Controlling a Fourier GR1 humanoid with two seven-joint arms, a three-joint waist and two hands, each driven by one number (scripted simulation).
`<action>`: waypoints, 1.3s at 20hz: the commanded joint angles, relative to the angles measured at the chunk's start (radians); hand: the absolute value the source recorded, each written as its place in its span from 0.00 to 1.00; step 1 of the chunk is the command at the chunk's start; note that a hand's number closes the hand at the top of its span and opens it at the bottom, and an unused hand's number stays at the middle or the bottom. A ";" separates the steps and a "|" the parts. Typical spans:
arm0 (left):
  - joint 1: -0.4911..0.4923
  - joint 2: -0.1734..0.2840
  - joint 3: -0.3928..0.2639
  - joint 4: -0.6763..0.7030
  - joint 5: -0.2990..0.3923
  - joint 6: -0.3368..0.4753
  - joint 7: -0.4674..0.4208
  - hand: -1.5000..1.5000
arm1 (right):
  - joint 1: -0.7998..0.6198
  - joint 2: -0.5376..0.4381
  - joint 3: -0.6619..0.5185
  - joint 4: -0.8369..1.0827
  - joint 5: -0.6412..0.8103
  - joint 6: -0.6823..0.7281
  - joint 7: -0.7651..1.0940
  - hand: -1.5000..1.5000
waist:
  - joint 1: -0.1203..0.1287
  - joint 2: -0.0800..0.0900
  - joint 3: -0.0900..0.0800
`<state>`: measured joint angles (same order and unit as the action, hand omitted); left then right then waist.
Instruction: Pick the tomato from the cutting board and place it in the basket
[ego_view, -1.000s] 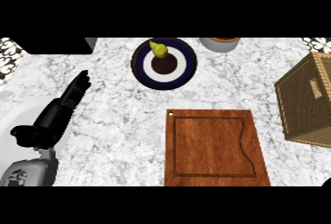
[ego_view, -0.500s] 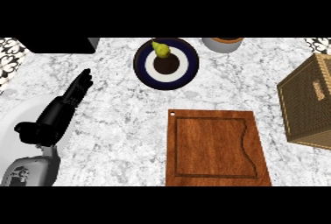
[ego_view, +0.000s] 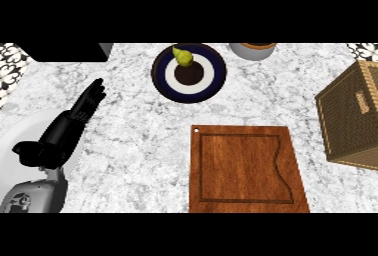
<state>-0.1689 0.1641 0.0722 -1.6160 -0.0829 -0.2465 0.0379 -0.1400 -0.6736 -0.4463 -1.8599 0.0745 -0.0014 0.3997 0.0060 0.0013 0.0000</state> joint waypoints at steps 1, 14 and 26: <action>-0.007 -0.005 0.003 -0.042 -0.002 0.017 0.062 0.50 | -0.061 -0.029 -0.026 0.221 -0.013 0.055 -0.131 1.00 | 0.002 0.000 0.001; -0.003 0.025 0.029 -0.058 0.030 -0.028 0.068 0.50 | -0.200 -0.014 -0.095 0.635 0.109 -0.122 -0.518 1.00 | 0.003 0.000 0.001; -0.009 -0.024 -0.003 0.052 -0.034 0.012 -0.034 0.50 | -0.336 -0.072 -0.083 0.871 0.040 -0.040 -0.665 0.00 | -0.003 0.000 0.000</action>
<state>-0.1601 0.1471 0.0733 -1.5996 -0.1026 -0.2419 0.0180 -0.4461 -0.7095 -0.5167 -1.0468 0.1485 -0.0915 -0.2138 0.0056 0.0012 0.0003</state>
